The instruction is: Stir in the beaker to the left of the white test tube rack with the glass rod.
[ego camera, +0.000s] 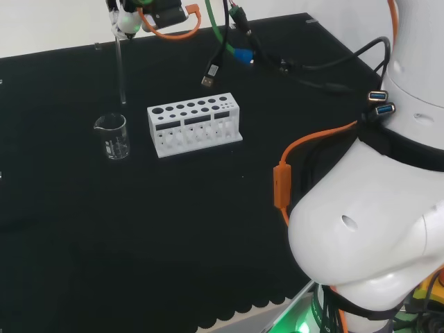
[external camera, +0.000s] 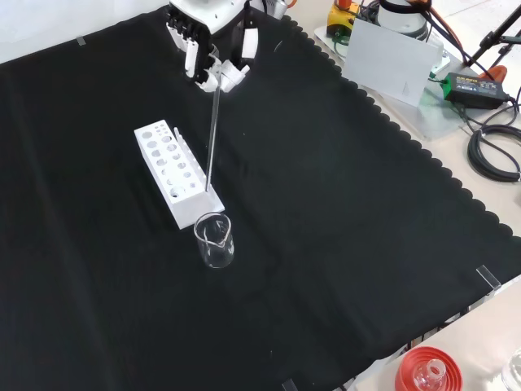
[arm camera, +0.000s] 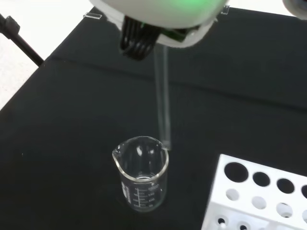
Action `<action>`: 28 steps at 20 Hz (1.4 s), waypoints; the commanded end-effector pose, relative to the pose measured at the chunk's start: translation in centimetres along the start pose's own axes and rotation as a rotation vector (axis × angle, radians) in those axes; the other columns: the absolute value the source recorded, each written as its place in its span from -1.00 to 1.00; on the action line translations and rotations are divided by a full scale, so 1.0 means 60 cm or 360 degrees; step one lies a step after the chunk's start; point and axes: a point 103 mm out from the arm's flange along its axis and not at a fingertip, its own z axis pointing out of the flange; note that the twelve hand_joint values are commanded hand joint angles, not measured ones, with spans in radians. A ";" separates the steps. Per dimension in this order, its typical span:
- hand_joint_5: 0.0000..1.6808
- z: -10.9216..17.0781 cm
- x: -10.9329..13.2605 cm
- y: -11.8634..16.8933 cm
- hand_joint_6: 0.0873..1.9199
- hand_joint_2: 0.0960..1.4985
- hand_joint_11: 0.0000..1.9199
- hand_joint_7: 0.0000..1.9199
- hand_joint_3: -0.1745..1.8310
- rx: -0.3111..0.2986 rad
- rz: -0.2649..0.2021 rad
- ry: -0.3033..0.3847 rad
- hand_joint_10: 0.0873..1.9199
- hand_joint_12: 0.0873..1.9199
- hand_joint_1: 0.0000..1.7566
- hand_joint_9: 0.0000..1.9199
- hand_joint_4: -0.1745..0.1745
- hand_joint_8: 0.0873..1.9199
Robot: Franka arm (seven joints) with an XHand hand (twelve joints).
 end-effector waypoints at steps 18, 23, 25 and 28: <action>0.36 0.061 0.055 0.053 -0.03 -0.24 0.77 0.68 0.01 0.0095 -0.0069 0.0034 -1.00 -0.60 0.36 1.00 -1.00 -0.49; 0.36 0.089 0.048 0.062 -0.03 -0.24 0.77 0.68 0.01 0.0125 -0.0069 0.0035 -1.00 -0.60 0.36 1.00 -1.00 -0.49; 0.36 0.101 0.047 0.068 -0.03 -0.24 0.77 0.68 0.01 0.0140 -0.0068 0.0036 -1.00 -0.60 0.36 1.00 -1.00 -0.49; 0.36 0.120 0.048 0.075 -0.03 -0.24 0.77 0.68 0.01 0.0158 -0.0070 0.0038 -1.00 -0.60 0.36 1.00 -1.00 -0.49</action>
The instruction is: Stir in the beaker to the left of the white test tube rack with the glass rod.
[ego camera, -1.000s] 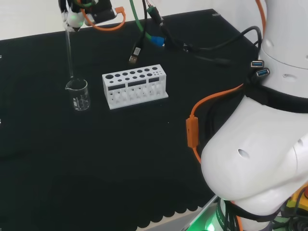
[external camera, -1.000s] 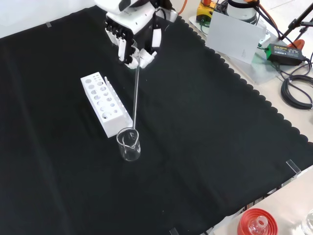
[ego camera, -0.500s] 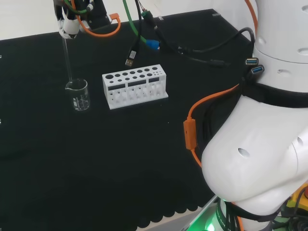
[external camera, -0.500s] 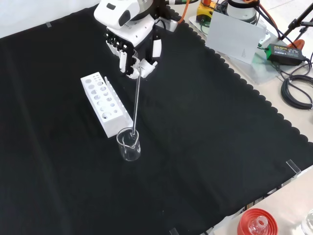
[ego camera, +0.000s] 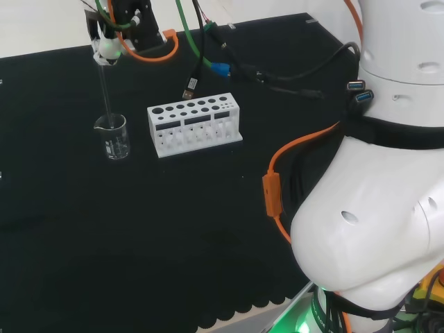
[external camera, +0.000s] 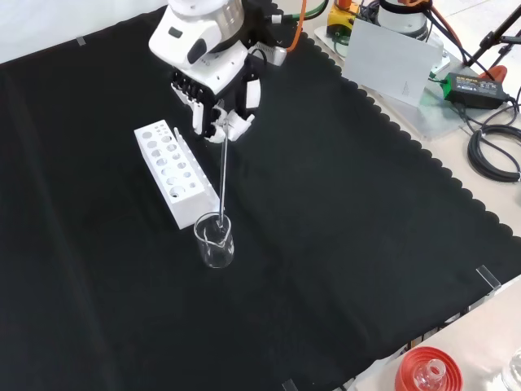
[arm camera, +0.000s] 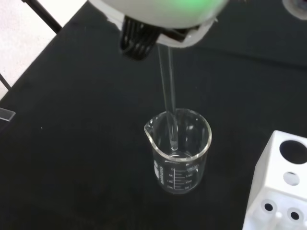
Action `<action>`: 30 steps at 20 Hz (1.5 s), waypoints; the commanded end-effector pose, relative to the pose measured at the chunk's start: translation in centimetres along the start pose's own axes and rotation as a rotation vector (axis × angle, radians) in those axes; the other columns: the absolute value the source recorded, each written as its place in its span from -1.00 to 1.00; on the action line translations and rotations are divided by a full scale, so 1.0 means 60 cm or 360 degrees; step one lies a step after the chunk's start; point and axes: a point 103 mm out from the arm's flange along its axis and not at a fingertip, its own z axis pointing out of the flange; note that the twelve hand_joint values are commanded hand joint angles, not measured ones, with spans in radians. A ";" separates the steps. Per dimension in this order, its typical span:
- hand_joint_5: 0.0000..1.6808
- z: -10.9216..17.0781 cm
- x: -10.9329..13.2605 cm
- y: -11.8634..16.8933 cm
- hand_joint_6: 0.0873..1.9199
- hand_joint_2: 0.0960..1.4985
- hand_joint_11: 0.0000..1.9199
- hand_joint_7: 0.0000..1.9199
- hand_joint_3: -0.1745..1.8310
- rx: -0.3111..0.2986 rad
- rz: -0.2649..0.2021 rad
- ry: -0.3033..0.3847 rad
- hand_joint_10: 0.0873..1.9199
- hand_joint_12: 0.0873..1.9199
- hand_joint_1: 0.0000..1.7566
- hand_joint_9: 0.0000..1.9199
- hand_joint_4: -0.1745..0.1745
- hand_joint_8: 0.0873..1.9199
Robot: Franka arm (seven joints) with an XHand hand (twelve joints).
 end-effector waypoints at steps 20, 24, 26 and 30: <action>0.36 0.079 0.006 0.068 -0.03 -0.24 0.77 0.68 0.01 0.0121 -0.0024 -0.0035 -1.00 -0.60 0.36 1.00 -1.00 -0.50; 0.36 0.077 0.002 0.085 -0.03 -0.24 0.77 0.68 0.01 0.0127 -0.0039 -0.0031 -1.00 -0.60 0.36 1.00 -1.00 -0.50; 0.36 0.077 0.001 0.088 -0.03 -0.24 0.77 0.68 0.01 0.0130 -0.0042 -0.0033 -1.00 -0.60 0.36 1.00 -1.00 -0.50; 0.36 0.075 -0.012 0.097 -0.03 -0.24 0.77 0.68 0.01 0.0137 -0.0040 -0.0017 -1.00 -0.60 0.36 1.00 -1.00 -0.50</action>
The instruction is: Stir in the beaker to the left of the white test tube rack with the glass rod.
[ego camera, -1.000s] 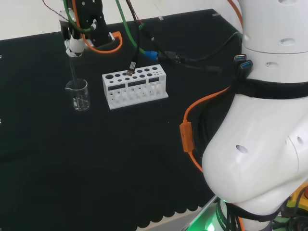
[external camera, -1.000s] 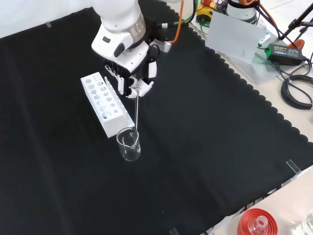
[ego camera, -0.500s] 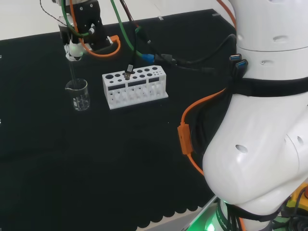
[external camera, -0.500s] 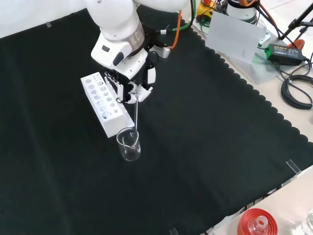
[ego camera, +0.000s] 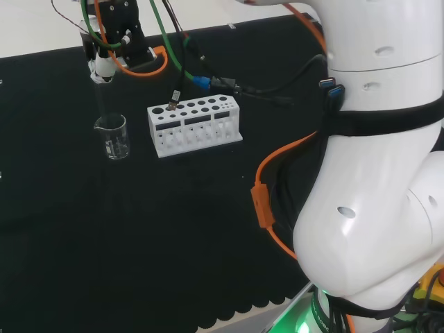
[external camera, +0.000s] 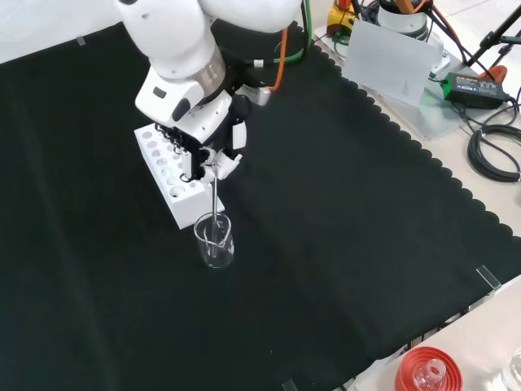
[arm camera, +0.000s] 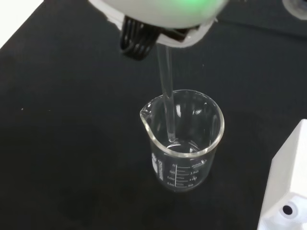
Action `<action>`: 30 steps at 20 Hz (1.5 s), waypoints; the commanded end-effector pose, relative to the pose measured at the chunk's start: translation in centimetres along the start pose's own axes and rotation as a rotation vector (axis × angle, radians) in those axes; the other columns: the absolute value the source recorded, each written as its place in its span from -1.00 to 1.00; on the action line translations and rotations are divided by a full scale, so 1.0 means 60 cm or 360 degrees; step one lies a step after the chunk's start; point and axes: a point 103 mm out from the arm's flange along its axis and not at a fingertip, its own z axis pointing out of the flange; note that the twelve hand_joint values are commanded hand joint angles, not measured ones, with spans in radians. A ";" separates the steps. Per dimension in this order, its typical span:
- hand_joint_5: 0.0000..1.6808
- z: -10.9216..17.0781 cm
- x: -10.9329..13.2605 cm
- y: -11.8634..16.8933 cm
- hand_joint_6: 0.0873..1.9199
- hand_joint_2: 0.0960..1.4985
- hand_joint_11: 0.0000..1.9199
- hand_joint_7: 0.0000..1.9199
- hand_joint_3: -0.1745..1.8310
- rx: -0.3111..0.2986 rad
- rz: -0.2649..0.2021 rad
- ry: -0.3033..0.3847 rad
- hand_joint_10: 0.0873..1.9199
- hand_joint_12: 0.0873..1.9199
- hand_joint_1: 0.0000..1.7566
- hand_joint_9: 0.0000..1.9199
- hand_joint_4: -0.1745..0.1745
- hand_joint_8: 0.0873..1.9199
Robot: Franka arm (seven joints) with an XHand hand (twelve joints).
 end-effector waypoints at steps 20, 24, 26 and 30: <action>0.36 0.000 -0.079 -0.042 -0.03 -0.23 0.76 0.68 0.01 0.0002 0.0079 0.0046 -1.00 -0.60 0.36 1.00 -1.00 -0.50; 0.36 0.000 -0.044 -0.055 -0.03 -0.23 0.76 0.68 0.01 0.0014 0.0058 0.0024 -1.00 -0.60 0.36 1.00 -1.00 -0.50; 0.36 0.000 -0.030 -0.056 -0.03 -0.23 0.76 0.68 0.01 0.0014 0.0049 0.0016 -1.00 -0.60 0.36 1.00 -1.00 -0.50; 0.36 0.005 -0.005 -0.057 -0.03 -0.23 0.76 0.69 0.01 0.0016 0.0031 -0.0004 -1.00 -0.60 0.36 1.00 -1.00 -0.51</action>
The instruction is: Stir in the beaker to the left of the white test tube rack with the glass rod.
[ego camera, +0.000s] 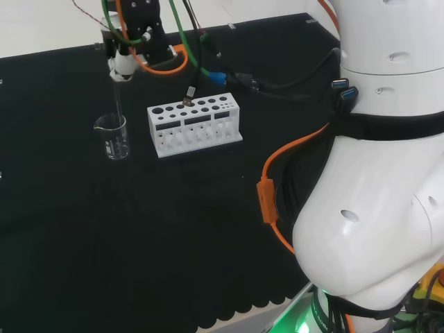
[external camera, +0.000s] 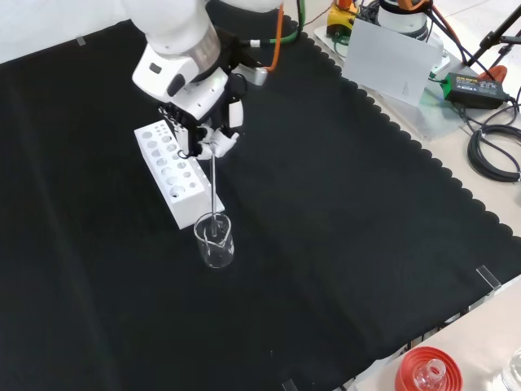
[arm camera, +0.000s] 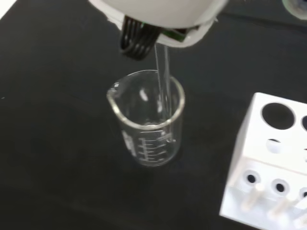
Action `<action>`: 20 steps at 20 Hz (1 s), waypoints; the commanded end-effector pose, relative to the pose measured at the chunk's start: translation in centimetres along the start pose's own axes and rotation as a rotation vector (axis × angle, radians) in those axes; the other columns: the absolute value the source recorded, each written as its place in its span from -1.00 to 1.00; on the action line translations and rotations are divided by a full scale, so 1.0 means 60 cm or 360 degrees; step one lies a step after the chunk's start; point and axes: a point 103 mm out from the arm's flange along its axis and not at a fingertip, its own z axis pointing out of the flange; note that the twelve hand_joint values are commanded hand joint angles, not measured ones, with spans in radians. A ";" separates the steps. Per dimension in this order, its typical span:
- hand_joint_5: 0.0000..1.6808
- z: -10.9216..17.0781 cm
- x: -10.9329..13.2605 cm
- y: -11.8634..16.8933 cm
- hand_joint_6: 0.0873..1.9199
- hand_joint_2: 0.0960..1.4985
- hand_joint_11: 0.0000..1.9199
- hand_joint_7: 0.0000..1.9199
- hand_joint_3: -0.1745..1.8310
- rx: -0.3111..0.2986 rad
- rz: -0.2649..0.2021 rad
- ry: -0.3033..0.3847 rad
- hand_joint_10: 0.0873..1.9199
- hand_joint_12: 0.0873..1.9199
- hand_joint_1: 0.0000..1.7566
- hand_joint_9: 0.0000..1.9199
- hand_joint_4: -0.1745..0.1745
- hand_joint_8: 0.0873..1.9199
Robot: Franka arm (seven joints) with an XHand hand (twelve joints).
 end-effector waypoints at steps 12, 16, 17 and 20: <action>0.36 0.003 0.071 0.026 -0.03 -0.23 0.76 0.69 0.01 0.0024 -0.0042 -0.0043 -1.00 -0.60 0.36 1.00 -1.00 -0.51; 0.36 -0.006 0.075 0.052 -0.03 -0.23 0.76 0.69 0.01 0.0007 -0.0055 -0.0039 -1.00 -0.60 0.36 1.00 -1.00 -0.51; 0.36 -0.007 0.074 0.054 -0.03 -0.23 0.76 0.69 0.01 0.0006 -0.0054 -0.0038 -1.00 -0.60 0.36 1.00 -1.00 -0.51; 0.36 -0.009 0.070 0.059 -0.03 -0.23 0.76 0.69 0.01 0.0013 -0.0050 -0.0040 -1.00 -0.60 0.36 1.00 -1.00 -0.51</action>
